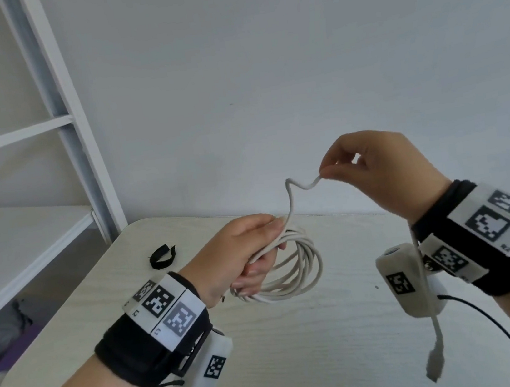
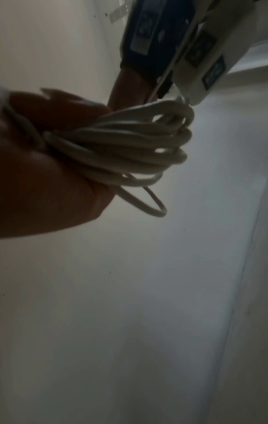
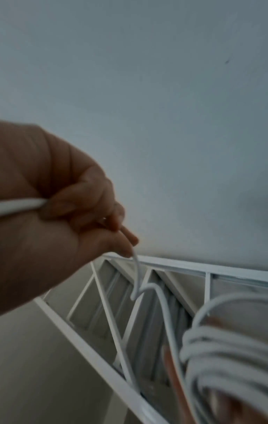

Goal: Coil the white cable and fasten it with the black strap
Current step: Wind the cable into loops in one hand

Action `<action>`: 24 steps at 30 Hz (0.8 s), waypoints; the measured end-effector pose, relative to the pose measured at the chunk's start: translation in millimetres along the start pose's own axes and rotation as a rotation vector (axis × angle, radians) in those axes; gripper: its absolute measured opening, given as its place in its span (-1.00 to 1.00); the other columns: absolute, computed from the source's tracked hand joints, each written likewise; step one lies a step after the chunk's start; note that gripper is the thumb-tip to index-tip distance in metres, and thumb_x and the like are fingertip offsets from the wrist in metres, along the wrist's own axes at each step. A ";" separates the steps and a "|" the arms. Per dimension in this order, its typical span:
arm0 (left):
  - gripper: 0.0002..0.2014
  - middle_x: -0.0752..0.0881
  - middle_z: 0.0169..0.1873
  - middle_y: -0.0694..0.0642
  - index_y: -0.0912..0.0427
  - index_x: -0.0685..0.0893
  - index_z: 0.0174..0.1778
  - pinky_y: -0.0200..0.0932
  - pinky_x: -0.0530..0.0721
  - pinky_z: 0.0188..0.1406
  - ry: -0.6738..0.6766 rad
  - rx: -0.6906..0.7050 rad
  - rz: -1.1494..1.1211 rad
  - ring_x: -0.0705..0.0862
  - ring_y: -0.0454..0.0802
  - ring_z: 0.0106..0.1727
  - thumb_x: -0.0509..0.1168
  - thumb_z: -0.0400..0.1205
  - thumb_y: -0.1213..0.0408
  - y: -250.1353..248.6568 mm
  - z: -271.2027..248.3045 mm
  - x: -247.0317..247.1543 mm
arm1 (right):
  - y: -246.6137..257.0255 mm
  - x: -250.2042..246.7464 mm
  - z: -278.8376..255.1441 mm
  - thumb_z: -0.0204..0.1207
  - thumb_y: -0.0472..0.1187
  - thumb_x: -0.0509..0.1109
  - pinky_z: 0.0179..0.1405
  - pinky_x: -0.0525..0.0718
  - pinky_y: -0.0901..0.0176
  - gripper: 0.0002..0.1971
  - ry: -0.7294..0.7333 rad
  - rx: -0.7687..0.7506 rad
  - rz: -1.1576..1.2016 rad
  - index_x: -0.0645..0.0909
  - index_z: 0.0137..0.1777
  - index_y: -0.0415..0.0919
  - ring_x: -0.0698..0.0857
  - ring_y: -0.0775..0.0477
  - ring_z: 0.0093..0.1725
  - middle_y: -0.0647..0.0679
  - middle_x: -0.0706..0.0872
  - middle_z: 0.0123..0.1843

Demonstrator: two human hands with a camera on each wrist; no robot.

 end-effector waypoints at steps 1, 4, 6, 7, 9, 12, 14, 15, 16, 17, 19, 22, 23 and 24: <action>-0.63 0.30 -0.72 0.00 0.23 0.51 -0.33 -0.36 0.25 -0.75 0.018 -0.001 -0.016 0.17 -0.15 -0.80 0.14 0.65 0.02 1.2 -0.9 0.6 | -6.1 -2.7 1.0 0.44 -0.17 0.44 -0.32 0.41 0.65 -0.93 -0.042 0.014 0.007 0.67 -0.26 -0.06 0.52 0.45 -0.39 0.17 0.63 -0.35; -0.66 0.31 -0.72 -0.02 0.20 0.53 -0.34 -0.38 0.26 -0.76 0.034 -0.004 -0.042 0.18 -0.19 -0.81 0.22 0.61 0.02 3.2 -3.7 -1.8 | -25.3 -3.6 1.5 0.46 -0.16 0.42 -0.35 0.38 0.68 -0.91 -0.079 0.066 -0.007 0.65 -0.26 -0.04 0.52 0.34 -0.40 0.20 0.59 -0.36; -0.72 0.31 -0.73 -0.03 0.20 0.53 -0.33 -0.41 0.27 -0.78 0.029 0.012 -0.081 0.18 -0.21 -0.82 0.34 0.55 0.08 0.9 -4.4 -4.3 | -33.5 1.5 0.0 0.47 -0.16 0.41 -0.36 0.37 0.67 -0.91 -0.067 0.083 -0.026 0.65 -0.26 -0.06 0.49 0.24 -0.41 0.20 0.56 -0.38; -0.74 0.31 -0.74 -0.04 0.22 0.54 -0.30 -0.43 0.27 -0.79 0.024 0.025 -0.102 0.18 -0.21 -0.83 0.38 0.51 0.11 -0.8 -4.3 -5.9 | -36.5 3.9 -0.7 0.48 -0.16 0.41 -0.36 0.37 0.67 -0.91 -0.063 0.088 -0.030 0.65 -0.25 -0.07 0.48 0.23 -0.40 0.20 0.56 -0.38; -0.80 0.31 -0.75 -0.06 0.22 0.59 -0.30 -0.44 0.27 -0.80 -0.006 0.053 -0.148 0.19 -0.22 -0.84 0.41 0.49 0.18 -5.2 -3.8 -11.0 | -40.8 7.6 -1.6 0.48 -0.16 0.40 -0.37 0.37 0.65 -0.91 -0.062 0.095 -0.030 0.66 -0.23 -0.10 0.48 0.22 -0.39 0.19 0.57 -0.38; -0.76 0.31 -0.76 -0.09 0.15 0.54 -0.44 -0.42 0.23 -0.81 -0.078 0.109 -0.251 0.19 -0.22 -0.83 0.31 0.56 0.22 -13.5 -2.7 -23.0 | -43.7 13.3 -3.2 0.50 -0.15 0.37 -0.38 0.40 0.55 -0.90 -0.050 0.099 -0.033 0.67 -0.20 -0.12 0.50 0.20 -0.39 0.07 0.63 -0.35; -0.71 0.28 -0.76 -0.10 0.17 0.37 -0.41 -0.42 0.24 -0.79 -0.137 0.141 -0.316 0.18 -0.23 -0.83 0.28 0.57 0.19 -18.7 -1.8 -31.4 | -42.6 19.3 -6.3 0.51 -0.14 0.35 -0.37 0.42 0.48 -0.88 -0.030 0.085 -0.036 0.68 -0.18 -0.13 0.53 0.18 -0.38 0.00 0.68 -0.31; -0.73 0.27 -0.76 -0.10 0.15 0.35 -0.37 -0.43 0.25 -0.79 -0.164 0.153 -0.348 0.18 -0.24 -0.83 0.27 0.57 0.18 -20.4 -1.3 -35.0 | -41.2 22.7 -8.3 0.52 -0.14 0.34 -0.37 0.42 0.48 -0.87 -0.021 0.074 -0.040 0.68 -0.18 -0.12 0.53 0.18 -0.38 0.00 0.69 -0.31; -0.76 0.27 -0.76 -0.11 0.15 0.37 -0.33 -0.44 0.26 -0.79 -0.188 0.162 -0.386 0.18 -0.25 -0.83 0.27 0.57 0.17 -21.8 -0.7 -38.0 | -39.4 26.0 -10.6 0.53 -0.14 0.33 -0.37 0.41 0.49 -0.86 -0.012 0.061 -0.048 0.68 -0.19 -0.12 0.53 0.19 -0.38 0.01 0.68 -0.32; -0.77 0.27 -0.77 -0.12 0.16 0.41 -0.30 -0.44 0.27 -0.80 -0.211 0.168 -0.422 0.19 -0.26 -0.83 0.28 0.57 0.16 -22.3 0.1 -40.7 | -37.5 30.0 -13.3 0.54 -0.15 0.32 -0.38 0.40 0.48 -0.85 -0.002 0.047 -0.060 0.68 -0.19 -0.13 0.51 0.20 -0.39 0.04 0.66 -0.33; -0.76 0.27 -0.78 -0.12 0.16 0.46 -0.29 -0.44 0.27 -0.82 -0.253 0.161 -0.489 0.20 -0.28 -0.84 0.30 0.57 0.11 -21.2 2.1 -44.3 | -33.8 39.7 -19.1 0.56 -0.16 0.30 -0.36 0.41 0.42 -0.84 0.022 0.018 -0.075 0.68 -0.19 -0.13 0.50 0.22 -0.40 0.08 0.63 -0.35; -0.79 0.27 -0.78 -0.09 0.15 0.48 -0.31 -0.40 0.28 -0.84 -0.302 0.130 -0.653 0.23 -0.24 -0.85 0.26 0.54 0.11 -16.1 6.8 -46.8 | -27.9 56.7 -29.4 0.58 -0.18 0.27 -0.26 0.62 0.11 -0.84 0.057 -0.022 -0.076 0.67 -0.16 -0.11 0.63 0.04 -0.31 0.03 0.72 -0.26; -0.78 0.28 -0.78 -0.08 0.16 0.48 -0.32 -0.40 0.29 -0.85 -0.315 0.124 -0.715 0.24 -0.23 -0.85 0.25 0.57 0.12 -14.4 8.8 -47.7 | -25.3 62.5 -33.2 0.59 -0.18 0.25 -0.23 0.66 0.02 -0.84 0.076 -0.029 -0.080 0.66 -0.14 -0.10 0.66 -0.04 -0.27 0.02 0.74 -0.22; -0.76 0.29 -0.78 -0.08 0.16 0.47 -0.32 -0.40 0.29 -0.84 -0.333 0.122 -0.765 0.25 -0.22 -0.85 0.23 0.61 0.12 -13.2 10.5 -49.1 | -22.5 67.8 -37.0 0.60 -0.17 0.24 -0.20 0.67 -0.03 -0.83 0.097 -0.034 -0.087 0.66 -0.11 -0.08 0.68 -0.07 -0.23 0.01 0.75 -0.17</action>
Point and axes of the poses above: each hand's wrist, its own z-axis towards the middle knuckle, its own x-axis out of the palm, y = z × x, the point moved 9 cm from there along z, towards the middle knuckle
